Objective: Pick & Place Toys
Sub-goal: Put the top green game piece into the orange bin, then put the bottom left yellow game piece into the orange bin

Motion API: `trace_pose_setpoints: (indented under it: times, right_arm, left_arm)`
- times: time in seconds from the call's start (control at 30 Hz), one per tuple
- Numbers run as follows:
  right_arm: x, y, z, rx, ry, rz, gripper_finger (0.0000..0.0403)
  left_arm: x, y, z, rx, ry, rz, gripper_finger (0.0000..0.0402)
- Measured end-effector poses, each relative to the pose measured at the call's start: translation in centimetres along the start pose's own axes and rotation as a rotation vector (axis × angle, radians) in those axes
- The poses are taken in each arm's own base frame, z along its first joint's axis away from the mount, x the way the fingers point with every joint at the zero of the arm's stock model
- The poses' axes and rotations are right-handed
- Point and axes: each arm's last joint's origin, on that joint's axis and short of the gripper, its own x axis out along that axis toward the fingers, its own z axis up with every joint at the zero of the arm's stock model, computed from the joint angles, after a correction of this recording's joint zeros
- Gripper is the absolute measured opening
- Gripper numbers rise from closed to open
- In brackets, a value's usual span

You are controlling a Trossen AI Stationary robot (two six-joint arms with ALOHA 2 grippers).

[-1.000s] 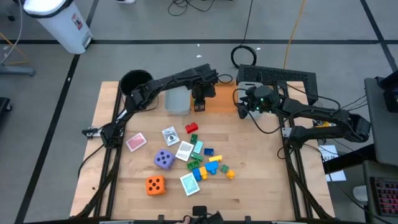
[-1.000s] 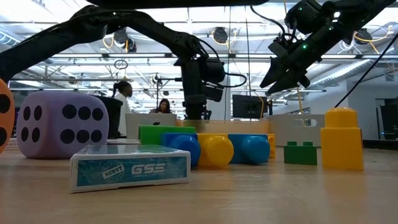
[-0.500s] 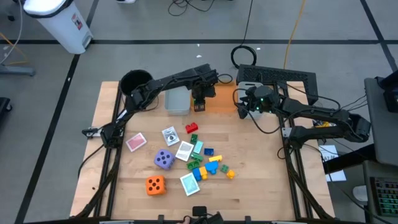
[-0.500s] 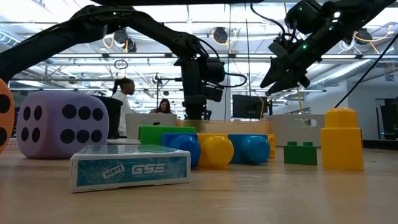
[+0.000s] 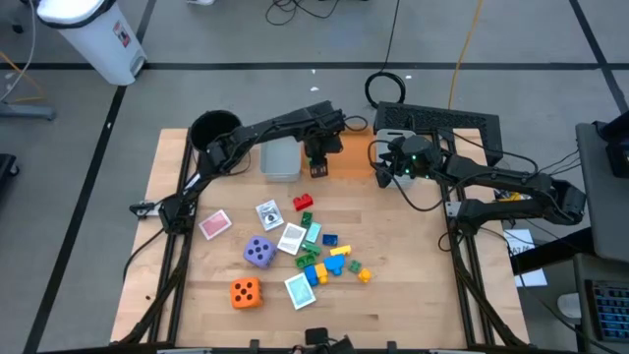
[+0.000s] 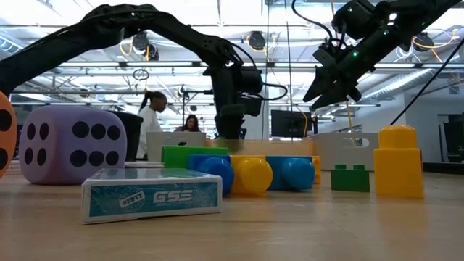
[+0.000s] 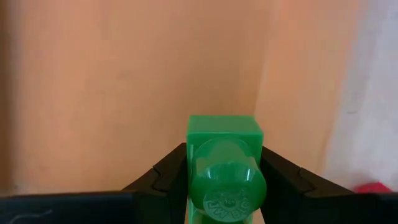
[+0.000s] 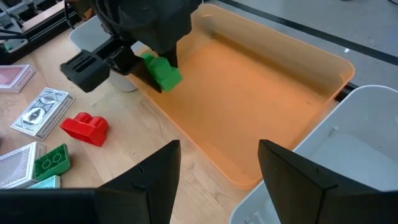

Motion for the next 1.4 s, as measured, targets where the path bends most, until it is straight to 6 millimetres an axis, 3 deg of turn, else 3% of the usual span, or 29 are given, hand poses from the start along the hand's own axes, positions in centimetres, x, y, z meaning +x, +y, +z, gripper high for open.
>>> trace_pose_setpoints:
  times: [0.2, 0.93, 1.4]
  right_arm:
    - [0.00, 0.00, 0.00, -0.001, 0.000, 0.000, 0.0205]
    - [0.00, -0.01, 0.00, -0.009, 0.000, 0.000, 0.0205]
    - [0.00, 0.00, 0.00, -0.009, 0.000, 0.000, 0.0205]
  left_arm:
    - [0.24, -0.70, 0.15, 0.100, 0.046, 0.072, 0.0147]
    - [0.38, -0.67, 0.11, 0.117, 0.050, 0.067, 0.0151]
    - [0.12, -0.58, 0.04, 0.114, 0.068, 0.111, 0.0277]
